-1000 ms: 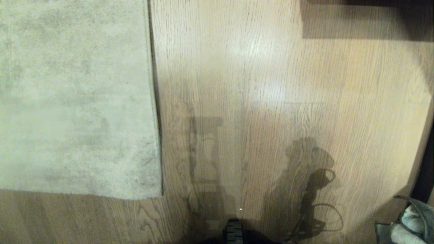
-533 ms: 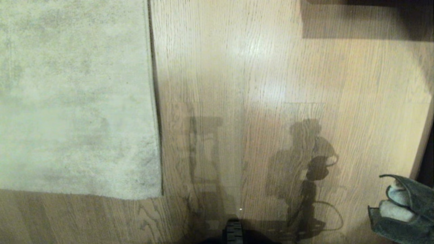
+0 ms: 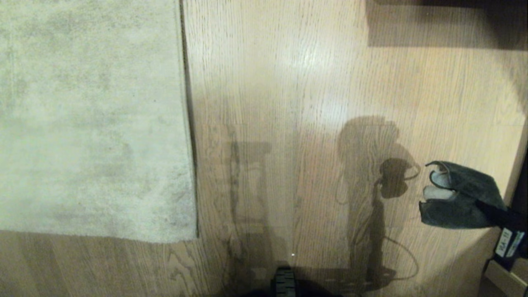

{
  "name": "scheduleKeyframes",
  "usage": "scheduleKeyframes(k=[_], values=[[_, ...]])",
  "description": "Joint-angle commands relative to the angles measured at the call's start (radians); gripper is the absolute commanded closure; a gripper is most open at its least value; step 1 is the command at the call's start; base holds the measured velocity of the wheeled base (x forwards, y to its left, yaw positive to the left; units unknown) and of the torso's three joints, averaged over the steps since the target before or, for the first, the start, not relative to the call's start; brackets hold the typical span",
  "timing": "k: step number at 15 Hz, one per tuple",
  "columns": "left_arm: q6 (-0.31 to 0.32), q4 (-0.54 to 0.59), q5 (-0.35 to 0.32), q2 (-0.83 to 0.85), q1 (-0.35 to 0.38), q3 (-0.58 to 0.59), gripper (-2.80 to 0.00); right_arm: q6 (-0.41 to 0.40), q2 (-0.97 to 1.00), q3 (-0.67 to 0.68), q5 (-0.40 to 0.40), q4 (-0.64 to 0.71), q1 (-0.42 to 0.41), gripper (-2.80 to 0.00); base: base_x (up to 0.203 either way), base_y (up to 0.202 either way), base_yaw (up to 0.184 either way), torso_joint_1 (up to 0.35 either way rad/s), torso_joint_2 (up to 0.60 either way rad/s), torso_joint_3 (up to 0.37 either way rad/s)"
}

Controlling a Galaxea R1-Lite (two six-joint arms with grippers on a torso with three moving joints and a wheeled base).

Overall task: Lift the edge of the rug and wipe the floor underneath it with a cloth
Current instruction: Put down the rag

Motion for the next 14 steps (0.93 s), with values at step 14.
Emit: scheduleKeyframes(k=[14], values=[[0.000,0.000,0.000,0.001,0.000,0.000,0.00,0.024,0.671,-0.388,0.011,-0.413,-0.187,0.00,0.000,0.000,0.000,0.000,0.00,0.000]])
